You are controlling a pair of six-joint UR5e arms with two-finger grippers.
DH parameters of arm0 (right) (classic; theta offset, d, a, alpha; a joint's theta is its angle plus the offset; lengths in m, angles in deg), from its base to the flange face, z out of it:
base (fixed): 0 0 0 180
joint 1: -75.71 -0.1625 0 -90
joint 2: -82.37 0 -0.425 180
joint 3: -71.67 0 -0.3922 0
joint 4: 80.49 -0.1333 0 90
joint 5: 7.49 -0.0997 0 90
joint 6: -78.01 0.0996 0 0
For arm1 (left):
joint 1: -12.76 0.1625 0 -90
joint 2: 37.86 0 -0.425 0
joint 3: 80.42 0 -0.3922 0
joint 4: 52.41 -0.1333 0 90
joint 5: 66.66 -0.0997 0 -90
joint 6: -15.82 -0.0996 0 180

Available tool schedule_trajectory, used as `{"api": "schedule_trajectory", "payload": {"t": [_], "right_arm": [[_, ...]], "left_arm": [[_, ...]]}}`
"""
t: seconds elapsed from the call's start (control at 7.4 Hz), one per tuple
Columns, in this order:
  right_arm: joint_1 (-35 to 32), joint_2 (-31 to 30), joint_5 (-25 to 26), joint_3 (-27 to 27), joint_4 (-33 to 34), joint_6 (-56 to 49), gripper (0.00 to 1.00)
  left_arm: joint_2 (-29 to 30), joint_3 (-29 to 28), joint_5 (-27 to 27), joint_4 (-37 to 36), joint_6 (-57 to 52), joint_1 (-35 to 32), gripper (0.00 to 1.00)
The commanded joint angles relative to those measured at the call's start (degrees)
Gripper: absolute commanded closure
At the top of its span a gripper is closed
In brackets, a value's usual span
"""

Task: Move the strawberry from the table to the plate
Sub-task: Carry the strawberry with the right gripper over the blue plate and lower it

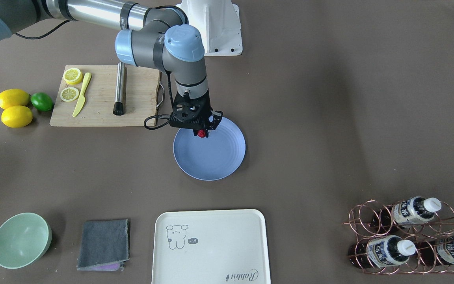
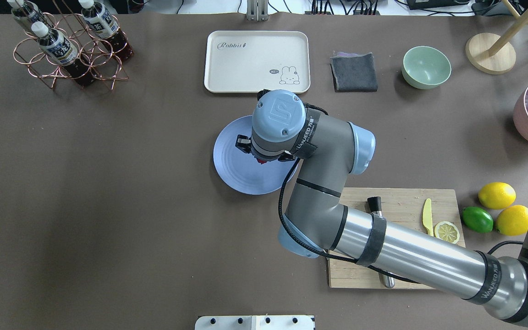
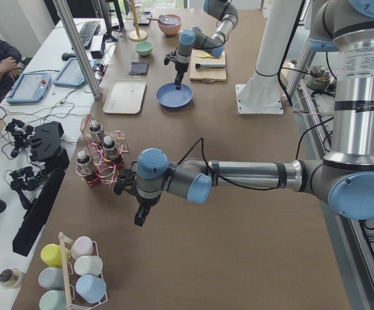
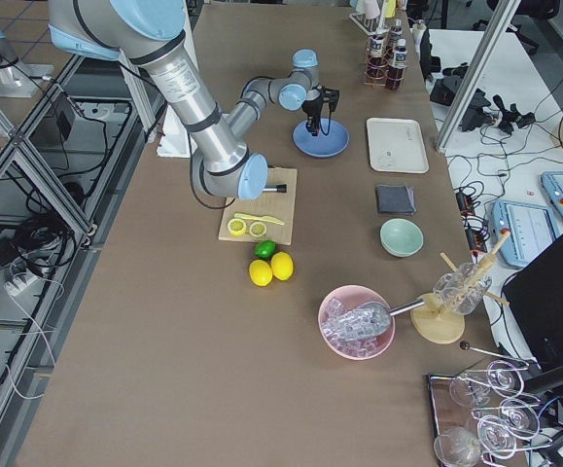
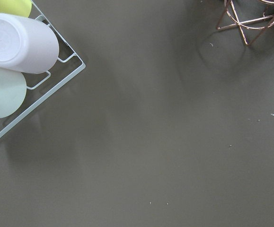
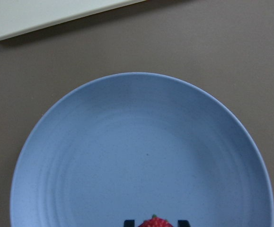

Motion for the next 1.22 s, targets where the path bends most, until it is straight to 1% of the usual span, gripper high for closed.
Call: {"api": "schedule_trajectory", "payload": {"t": [0.0, 0.27, 0.81, 0.95, 1.08], "right_arm": [[0.11, 1.57, 0.84, 4.66, -3.24, 0.28, 1.00], [0.37, 1.66, 1.46, 6.43, -3.24, 0.20, 1.00], [0.37, 1.66, 1.55, 6.61, -3.24, -0.33, 1.00], [0.37, 1.66, 1.81, 6.61, -3.24, -0.07, 0.93], [0.45, 1.66, 1.98, 6.61, -3.24, -0.68, 0.01]], "left_arm": [[-0.33, 0.11, 0.03, 0.18, -0.09, -0.01, 0.01], [-0.33, 0.11, 0.03, 0.18, -0.09, -0.01, 0.01], [-0.33, 0.11, 0.46, 0.18, 0.00, -0.18, 0.01], [-0.33, 0.02, 0.47, 0.18, -0.09, -0.18, 0.01], [-0.33, 0.02, 0.47, 0.18, 0.00, -0.18, 0.01]]}}
